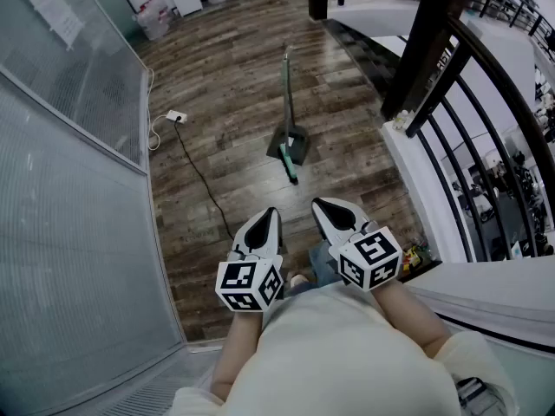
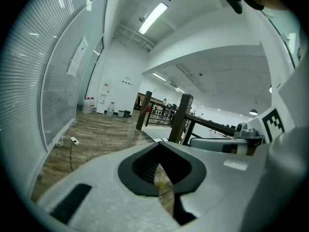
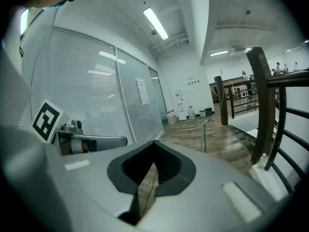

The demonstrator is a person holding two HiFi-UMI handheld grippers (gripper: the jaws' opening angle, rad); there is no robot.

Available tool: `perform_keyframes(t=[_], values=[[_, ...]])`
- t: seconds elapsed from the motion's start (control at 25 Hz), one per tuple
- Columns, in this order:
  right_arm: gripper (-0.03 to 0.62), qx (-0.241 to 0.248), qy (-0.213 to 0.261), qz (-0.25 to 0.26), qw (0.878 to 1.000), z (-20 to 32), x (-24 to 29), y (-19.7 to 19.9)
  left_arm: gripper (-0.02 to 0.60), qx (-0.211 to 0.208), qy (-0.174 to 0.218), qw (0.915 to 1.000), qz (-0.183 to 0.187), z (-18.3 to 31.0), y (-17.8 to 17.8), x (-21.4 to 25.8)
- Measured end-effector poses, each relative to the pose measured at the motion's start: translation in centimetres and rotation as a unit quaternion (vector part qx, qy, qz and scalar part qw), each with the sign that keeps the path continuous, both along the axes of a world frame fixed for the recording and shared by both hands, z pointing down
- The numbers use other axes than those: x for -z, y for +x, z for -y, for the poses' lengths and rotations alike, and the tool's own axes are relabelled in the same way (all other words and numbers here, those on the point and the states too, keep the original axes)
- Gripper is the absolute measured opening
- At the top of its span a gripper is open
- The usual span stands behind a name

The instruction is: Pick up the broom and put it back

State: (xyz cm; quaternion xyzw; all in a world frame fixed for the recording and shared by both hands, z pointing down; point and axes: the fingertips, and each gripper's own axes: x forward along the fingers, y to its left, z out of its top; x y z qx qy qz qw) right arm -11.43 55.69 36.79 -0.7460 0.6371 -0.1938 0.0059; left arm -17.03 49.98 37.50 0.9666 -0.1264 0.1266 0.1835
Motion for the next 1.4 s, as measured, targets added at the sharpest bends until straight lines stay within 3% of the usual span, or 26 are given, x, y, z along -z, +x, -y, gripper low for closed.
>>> perform_keyframes(t=[0.44,0.68,1.4], values=[[0.005,0.023,0.0,0.001,1.0,-1.3,-0.1,-2.8,0.008,-0.005,0.013,0.9999,0.001,-1.9,-0.7,0.1],[0.005,0.017,0.021,0.032,0.999,-1.2,0.0,-3.5,0.008,-0.002,0.01,0.9999,-0.002,-1.5,-1.0,0.1],[0.005,0.048,0.008,0.039,0.998,1.3,-0.6,-5.9,0.008,0.011,-0.006,0.9999,0.003,1.0,-2.3,-0.7]])
